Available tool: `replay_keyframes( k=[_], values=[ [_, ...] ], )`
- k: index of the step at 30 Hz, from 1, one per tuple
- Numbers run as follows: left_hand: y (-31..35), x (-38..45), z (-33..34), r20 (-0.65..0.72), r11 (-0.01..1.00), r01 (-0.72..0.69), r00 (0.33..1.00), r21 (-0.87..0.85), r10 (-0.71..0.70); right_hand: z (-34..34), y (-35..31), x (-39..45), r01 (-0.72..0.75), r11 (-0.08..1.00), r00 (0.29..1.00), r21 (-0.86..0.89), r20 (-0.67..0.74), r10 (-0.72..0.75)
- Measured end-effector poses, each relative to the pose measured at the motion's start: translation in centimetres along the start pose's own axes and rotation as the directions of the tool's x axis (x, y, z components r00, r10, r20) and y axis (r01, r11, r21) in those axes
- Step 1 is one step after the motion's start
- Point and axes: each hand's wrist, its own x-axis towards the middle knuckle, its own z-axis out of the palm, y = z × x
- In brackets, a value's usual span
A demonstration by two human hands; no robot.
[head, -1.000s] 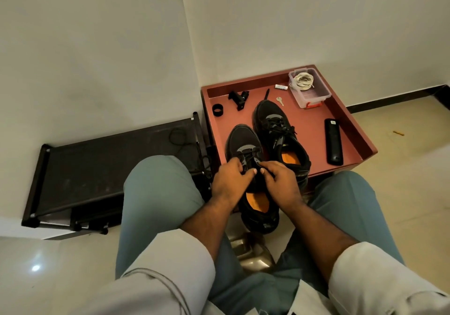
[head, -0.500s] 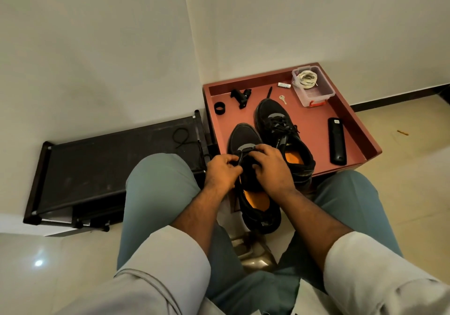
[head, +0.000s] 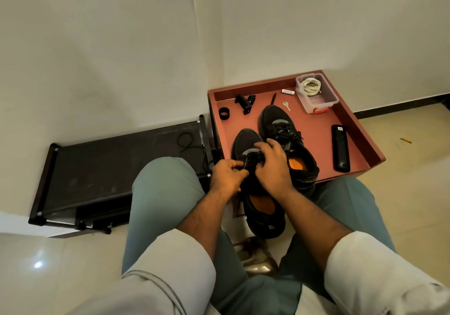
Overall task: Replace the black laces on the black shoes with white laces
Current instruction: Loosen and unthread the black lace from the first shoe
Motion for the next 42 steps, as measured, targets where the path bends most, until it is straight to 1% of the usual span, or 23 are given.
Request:
replay_keyframes(
  k=[3,5,7,9,11,12,14,15,18,20,22,23,25,27,28,29,31,33,35,37,39,41,42],
  values=[
    [0.1,-0.2,-0.1,0.006,1.0,0.003,1.0,-0.009,-0.003,0.4,0.1,0.1,0.108,0.919,0.987,-0.378,0.153,-0.053],
    [0.1,-0.3,-0.1,0.013,1.0,0.001,1.0,-0.009,-0.001,0.5,0.3,0.4,0.134,0.908,0.981,-0.397,0.186,-0.064],
    [0.1,-0.4,-0.2,0.011,1.0,0.004,1.0,-0.009,-0.004,0.4,0.5,0.9,0.184,0.928,0.975,-0.325,0.179,-0.13],
    [-0.1,-0.3,-0.3,0.008,1.0,0.008,1.0,-0.018,-0.007,-0.7,0.8,1.4,0.162,0.969,0.986,-0.186,0.059,-0.154],
    [-0.1,-0.2,-0.3,0.014,1.0,0.009,1.0,-0.028,-0.009,-3.1,1.0,2.5,-0.031,0.994,0.978,0.101,-0.204,0.051],
    [-0.1,-0.2,-0.3,0.013,0.999,0.011,1.0,-0.031,-0.011,-4.4,1.1,3.1,-0.121,0.963,0.932,0.241,-0.307,0.194],
    [0.0,-0.2,-0.2,0.01,0.999,0.012,1.0,-0.031,-0.011,-6.4,1.6,4.1,-0.206,0.919,0.862,0.335,-0.383,0.333],
    [0.1,-0.2,-0.1,0.01,1.0,0.011,1.0,-0.03,-0.01,-6.7,1.7,4.2,-0.19,0.934,0.879,0.303,-0.372,0.3],
    [0.3,-0.1,0.0,0.015,1.0,0.017,1.0,-0.023,-0.017,-5.5,1.8,3.4,0.054,0.983,0.972,0.177,-0.233,-0.011],
    [0.3,-0.1,0.2,0.018,1.0,0.019,1.0,-0.02,-0.019,-3.7,2.1,3.0,0.223,0.973,0.974,-0.055,-0.027,-0.225],
    [0.4,-0.2,0.2,0.021,1.0,0.011,1.0,-0.011,-0.011,-2.0,2.3,2.7,0.359,0.874,0.927,-0.328,0.231,-0.294],
    [0.5,-0.2,0.2,0.023,1.0,0.006,1.0,-0.007,-0.006,-1.3,2.3,2.4,0.393,0.826,0.91,-0.404,0.303,-0.285],
    [0.4,-0.3,0.1,0.027,1.0,-0.012,1.0,0.003,0.012,-0.4,2.5,2.4,0.411,0.806,0.897,-0.427,0.347,-0.274],
    [0.3,-0.4,0.1,0.028,0.999,-0.028,0.999,0.016,0.027,-0.9,2.5,3.0,0.404,0.843,0.905,-0.356,0.287,-0.313],
    [0.3,-0.4,0.0,0.03,0.999,-0.03,0.999,0.019,0.029,-1.7,2.5,3.7,0.357,0.888,0.93,-0.291,0.2,-0.308],
    [0.2,-0.4,0.0,0.029,1.0,-0.028,0.999,0.013,0.028,-2.7,2.2,4.6,0.276,0.943,0.961,-0.186,0.075,-0.266],
    [0.4,-0.4,0.0,0.025,1.0,-0.028,0.999,0.004,0.028,-5.7,1.5,6.7,0.079,0.988,0.982,0.136,-0.183,-0.054],
    [0.5,-0.5,0.0,0.021,1.0,-0.026,0.999,-0.002,0.026,-9.1,0.6,8.5,-0.022,0.92,0.925,0.392,-0.341,0.167],
    [0.6,-0.5,0.0,0.02,1.0,-0.024,1.0,-0.005,0.024,-11.8,-0.1,9.8,-0.019,0.899,0.856,0.438,-0.458,0.24],
    [0.6,-0.6,0.1,0.016,1.0,-0.017,1.0,-0.009,0.017,-13.1,0.0,11.0,-0.027,0.873,0.794,0.487,-0.521,0.315],
    [0.7,-0.6,0.1,0.005,1.0,-0.008,1.0,-0.01,0.008,-13.0,0.6,11.7,-0.052,0.813,0.764,0.58,-0.502,0.406],
    [0.8,-0.6,0.1,-0.009,1.0,0.0,1.0,-0.01,0.0,-11.7,1.4,11.9,-0.084,0.814,0.803,0.574,-0.445,0.397],
    [0.8,-0.6,0.1,-0.013,1.0,0.001,1.0,-0.008,-0.002,-10.6,1.7,11.2,-0.117,0.878,0.844,0.464,-0.42,0.334]
  ],
)
